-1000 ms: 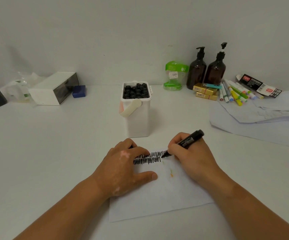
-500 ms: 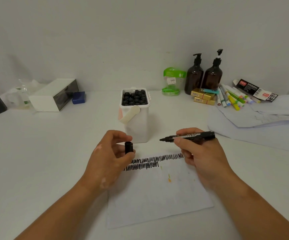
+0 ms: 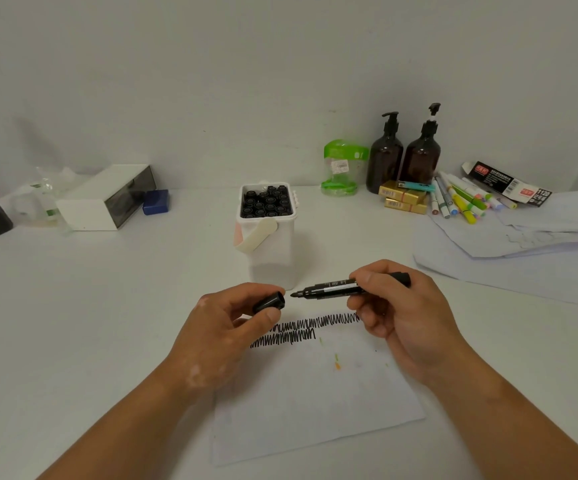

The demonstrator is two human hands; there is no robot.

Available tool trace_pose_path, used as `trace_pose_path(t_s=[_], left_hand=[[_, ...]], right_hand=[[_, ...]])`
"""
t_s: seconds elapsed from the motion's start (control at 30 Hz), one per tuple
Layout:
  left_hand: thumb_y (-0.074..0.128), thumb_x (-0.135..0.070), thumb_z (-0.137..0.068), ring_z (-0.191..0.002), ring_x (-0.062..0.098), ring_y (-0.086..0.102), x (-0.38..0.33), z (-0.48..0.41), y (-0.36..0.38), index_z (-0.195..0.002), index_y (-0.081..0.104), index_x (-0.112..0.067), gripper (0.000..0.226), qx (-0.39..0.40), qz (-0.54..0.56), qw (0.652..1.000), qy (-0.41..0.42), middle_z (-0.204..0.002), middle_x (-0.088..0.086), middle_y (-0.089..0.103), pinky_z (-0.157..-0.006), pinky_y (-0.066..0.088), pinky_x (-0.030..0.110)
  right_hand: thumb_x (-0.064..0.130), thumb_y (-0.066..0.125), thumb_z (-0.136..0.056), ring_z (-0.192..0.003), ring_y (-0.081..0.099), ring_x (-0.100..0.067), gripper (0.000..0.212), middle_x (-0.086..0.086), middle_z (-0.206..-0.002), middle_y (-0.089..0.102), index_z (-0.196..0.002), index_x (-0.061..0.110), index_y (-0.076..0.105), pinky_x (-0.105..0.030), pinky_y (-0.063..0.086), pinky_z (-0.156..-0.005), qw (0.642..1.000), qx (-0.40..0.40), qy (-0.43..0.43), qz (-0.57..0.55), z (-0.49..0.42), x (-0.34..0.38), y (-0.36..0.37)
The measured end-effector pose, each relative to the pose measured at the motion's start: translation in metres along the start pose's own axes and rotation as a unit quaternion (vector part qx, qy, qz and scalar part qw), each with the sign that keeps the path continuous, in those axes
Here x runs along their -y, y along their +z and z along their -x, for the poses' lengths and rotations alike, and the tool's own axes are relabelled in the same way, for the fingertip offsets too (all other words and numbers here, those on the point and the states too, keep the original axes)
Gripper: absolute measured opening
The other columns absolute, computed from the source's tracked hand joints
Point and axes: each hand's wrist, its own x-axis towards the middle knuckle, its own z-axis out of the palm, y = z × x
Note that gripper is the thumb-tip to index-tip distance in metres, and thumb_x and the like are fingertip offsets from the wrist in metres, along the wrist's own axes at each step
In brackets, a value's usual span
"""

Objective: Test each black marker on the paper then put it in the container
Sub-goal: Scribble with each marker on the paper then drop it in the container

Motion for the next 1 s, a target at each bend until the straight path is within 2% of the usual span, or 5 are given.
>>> trace_pose_path(t_s=[0.33, 0.53, 0.67, 0.83, 1.0], left_hand=[[0.07, -0.027, -0.082, -0.088, 0.021, 0.069, 0.004, 0.0, 0.001, -0.104, 0.076, -0.028, 0.023, 0.073, 0.046, 0.996, 0.001, -0.097, 0.002, 0.076, -0.076, 0.053, 0.022], [0.064, -0.037, -0.075, -0.066, 0.019, 0.05, 0.006, 0.0, 0.002, -0.093, 0.07, -0.018, 0.027, 0.064, 0.124, 0.99, -0.002, -0.067, 0.005, 0.058, -0.063, 0.043, 0.025], [0.053, -0.054, -0.083, -0.06, 0.022, 0.043, 0.002, 0.002, 0.011, -0.077, 0.06, -0.015, 0.04, -0.003, 0.095, 0.995, -0.005, -0.058, 0.005, 0.051, -0.062, 0.036, 0.04], [0.054, -0.049, -0.095, -0.047, 0.012, 0.038, -0.003, 0.003, 0.022, -0.062, 0.046, -0.02, 0.045, -0.125, 0.055, 0.991, 0.002, -0.051, -0.005, 0.042, -0.046, 0.036, 0.018], [0.054, -0.043, -0.093, -0.05, 0.013, 0.036, -0.006, 0.005, 0.029, -0.061, 0.04, -0.02, 0.042, -0.19, 0.05, 0.98, -0.019, -0.051, -0.008, 0.038, -0.054, 0.037, 0.039]], right_hand=[[0.026, 0.074, -0.077, -0.052, 0.055, -0.015, 0.014, -0.017, -0.077, 0.076, -0.086, 0.016, 0.079, -0.021, 0.038, -0.043, 0.996, 0.072, 0.023, 0.057, 0.007, -0.001, 0.011], [0.022, 0.069, -0.083, -0.058, 0.059, -0.014, 0.012, -0.013, -0.087, 0.079, -0.092, 0.023, 0.077, -0.022, 0.042, -0.047, 0.987, 0.117, 0.028, 0.104, 0.013, 0.001, 0.018], [0.024, 0.069, -0.082, -0.052, 0.051, -0.013, 0.008, -0.005, -0.07, 0.072, -0.089, 0.025, 0.073, -0.025, 0.04, -0.048, 0.984, 0.114, 0.009, 0.137, 0.018, -0.003, 0.029], [0.028, 0.077, -0.073, -0.047, 0.048, -0.005, 0.014, 0.008, -0.06, 0.064, -0.085, 0.03, 0.069, -0.017, 0.039, -0.05, 0.98, 0.064, -0.042, 0.184, 0.027, -0.008, 0.045], [0.028, 0.077, -0.07, -0.05, 0.052, -0.003, 0.013, 0.005, -0.063, 0.068, -0.08, 0.029, 0.069, -0.014, 0.04, -0.052, 0.98, 0.021, -0.068, 0.186, 0.031, -0.01, 0.057]])
